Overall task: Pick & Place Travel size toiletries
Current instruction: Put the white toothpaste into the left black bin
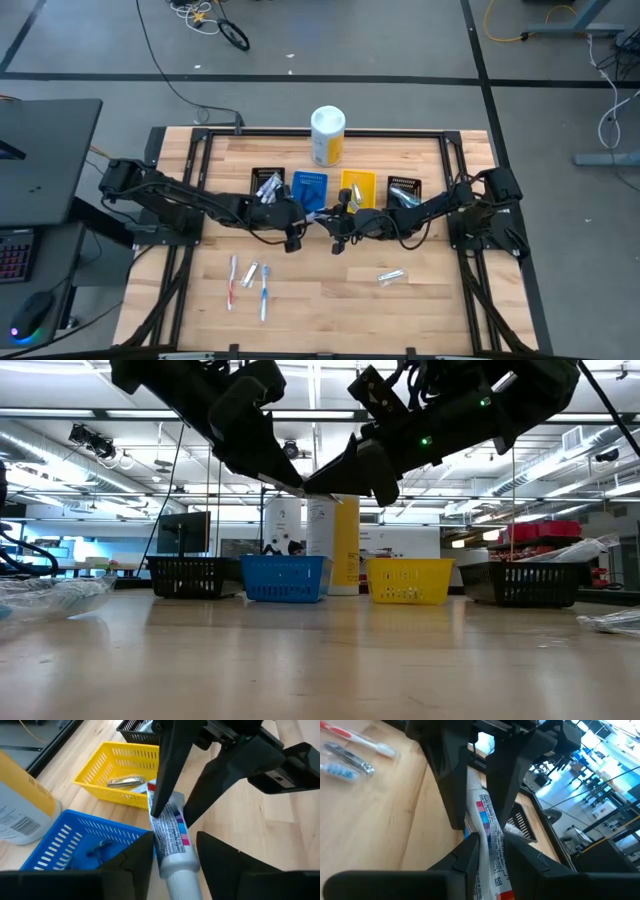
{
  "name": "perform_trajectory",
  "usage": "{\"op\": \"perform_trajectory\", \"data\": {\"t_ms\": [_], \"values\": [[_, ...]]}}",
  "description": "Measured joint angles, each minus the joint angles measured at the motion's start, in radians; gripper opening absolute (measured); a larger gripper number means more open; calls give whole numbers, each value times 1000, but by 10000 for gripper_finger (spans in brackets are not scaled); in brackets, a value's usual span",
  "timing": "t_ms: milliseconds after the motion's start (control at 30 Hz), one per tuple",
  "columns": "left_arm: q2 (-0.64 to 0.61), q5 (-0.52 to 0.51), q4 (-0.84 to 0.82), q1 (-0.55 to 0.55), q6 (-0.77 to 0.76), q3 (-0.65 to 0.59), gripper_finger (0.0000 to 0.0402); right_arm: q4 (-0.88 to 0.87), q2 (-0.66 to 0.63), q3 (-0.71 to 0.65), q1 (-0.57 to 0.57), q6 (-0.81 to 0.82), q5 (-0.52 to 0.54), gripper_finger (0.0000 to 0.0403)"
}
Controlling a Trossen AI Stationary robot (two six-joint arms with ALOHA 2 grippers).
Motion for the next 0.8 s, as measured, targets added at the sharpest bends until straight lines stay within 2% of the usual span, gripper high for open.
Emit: {"op": "perform_trajectory", "data": {"t_ms": [433,667,800], "values": [[0,-1,-2,0,-1,0,98,-4,0,0,0,2,5,94],[0,13,-46,16,-47,2,100,-23,0,0,-9,80,-70,94],[2,-14,-73,22,-55,-1,101,-81,0,-1,-20,132,-89,94]]}}
